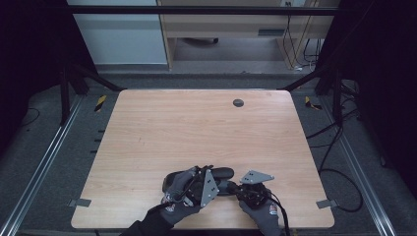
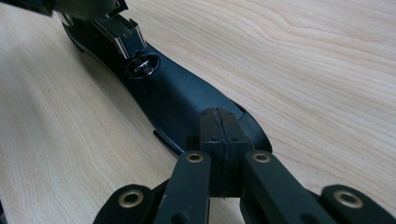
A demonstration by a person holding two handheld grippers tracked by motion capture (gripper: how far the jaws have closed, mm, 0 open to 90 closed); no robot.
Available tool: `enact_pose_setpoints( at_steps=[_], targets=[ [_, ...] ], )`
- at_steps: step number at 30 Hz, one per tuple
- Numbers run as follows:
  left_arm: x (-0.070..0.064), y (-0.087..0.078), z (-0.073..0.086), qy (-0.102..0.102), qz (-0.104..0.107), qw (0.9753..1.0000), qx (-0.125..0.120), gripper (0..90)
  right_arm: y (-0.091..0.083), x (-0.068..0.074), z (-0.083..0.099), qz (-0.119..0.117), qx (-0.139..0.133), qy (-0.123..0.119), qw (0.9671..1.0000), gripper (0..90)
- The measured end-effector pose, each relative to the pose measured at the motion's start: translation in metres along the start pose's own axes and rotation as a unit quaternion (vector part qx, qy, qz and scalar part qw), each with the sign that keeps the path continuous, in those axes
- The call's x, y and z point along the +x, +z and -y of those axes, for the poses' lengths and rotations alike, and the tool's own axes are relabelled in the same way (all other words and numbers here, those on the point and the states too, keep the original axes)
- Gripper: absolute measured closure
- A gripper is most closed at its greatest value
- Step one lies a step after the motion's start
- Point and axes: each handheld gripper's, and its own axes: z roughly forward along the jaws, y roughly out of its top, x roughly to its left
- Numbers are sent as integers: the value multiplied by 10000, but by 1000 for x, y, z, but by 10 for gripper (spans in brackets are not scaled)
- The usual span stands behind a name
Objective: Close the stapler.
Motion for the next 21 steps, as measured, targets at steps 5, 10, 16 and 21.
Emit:
enact_pose_setpoints(
  at_steps=[5,10,16,21],
  targets=[
    [-2,4,0,34,7,10000,27,459,0,0,0,6,2,-21,10000,900],
    [-7,8,1,181,6,9998,103,456,-4,-2,0,75,-25,24,10000,900],
    [-7,9,2,196,9,9998,93,453,-10,-10,2,193,-82,102,9997,900],
    [-9,10,3,195,14,9998,75,445,-11,-14,3,260,-95,127,9995,900]
  ],
)
